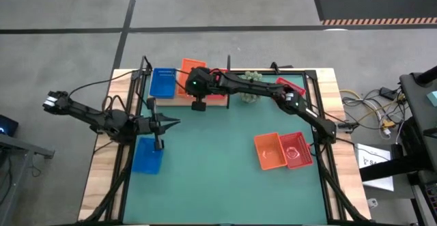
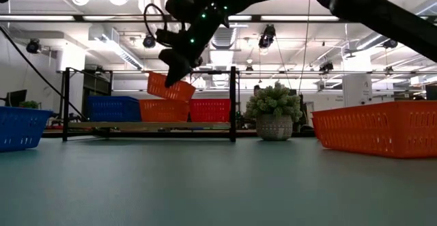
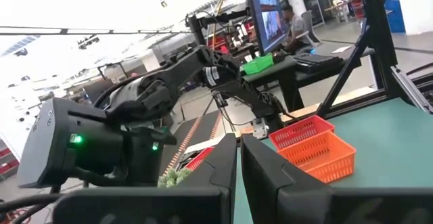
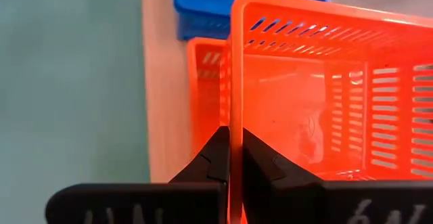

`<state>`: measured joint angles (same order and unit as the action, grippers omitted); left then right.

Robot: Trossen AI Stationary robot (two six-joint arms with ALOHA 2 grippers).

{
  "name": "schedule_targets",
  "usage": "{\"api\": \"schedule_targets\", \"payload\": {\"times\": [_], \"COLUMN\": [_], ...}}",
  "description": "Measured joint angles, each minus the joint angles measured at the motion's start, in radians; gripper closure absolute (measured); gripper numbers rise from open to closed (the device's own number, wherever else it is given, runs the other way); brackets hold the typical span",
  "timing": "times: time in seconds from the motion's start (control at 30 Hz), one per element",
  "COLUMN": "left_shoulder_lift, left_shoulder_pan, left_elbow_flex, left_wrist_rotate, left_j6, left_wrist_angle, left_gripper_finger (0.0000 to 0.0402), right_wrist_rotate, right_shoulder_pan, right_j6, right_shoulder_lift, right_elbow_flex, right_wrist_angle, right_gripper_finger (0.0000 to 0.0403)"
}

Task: Stack baskets on shelf by color
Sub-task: Stack the top orange bin on the orange bin on the shelf

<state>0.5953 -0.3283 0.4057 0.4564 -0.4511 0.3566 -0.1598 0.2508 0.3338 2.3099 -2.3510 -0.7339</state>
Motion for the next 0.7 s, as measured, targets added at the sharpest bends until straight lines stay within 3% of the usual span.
{"api": "schedule_targets", "payload": {"times": [0.33,0.7], "left_shoulder_lift": [0.004,0.004], "left_shoulder_pan": [0.000,0.001], "left_elbow_flex": [0.000,0.000], "left_wrist_rotate": [0.000,0.000], "left_j6": [0.000,0.000], "left_wrist_angle": [0.001,0.002], "left_gripper_finger": [0.0395,0.0395], "right_wrist_rotate": [0.089,0.089], "right_shoulder_pan": [0.001,0.011], "right_j6": [-0.028,-0.040], "right_shoulder_lift": [0.002,0.000], "right_elbow_flex": [0.000,-0.002], "right_wrist_angle": [0.006,-0.042], "right_gripper_finger": [0.0390,0.0316]}}
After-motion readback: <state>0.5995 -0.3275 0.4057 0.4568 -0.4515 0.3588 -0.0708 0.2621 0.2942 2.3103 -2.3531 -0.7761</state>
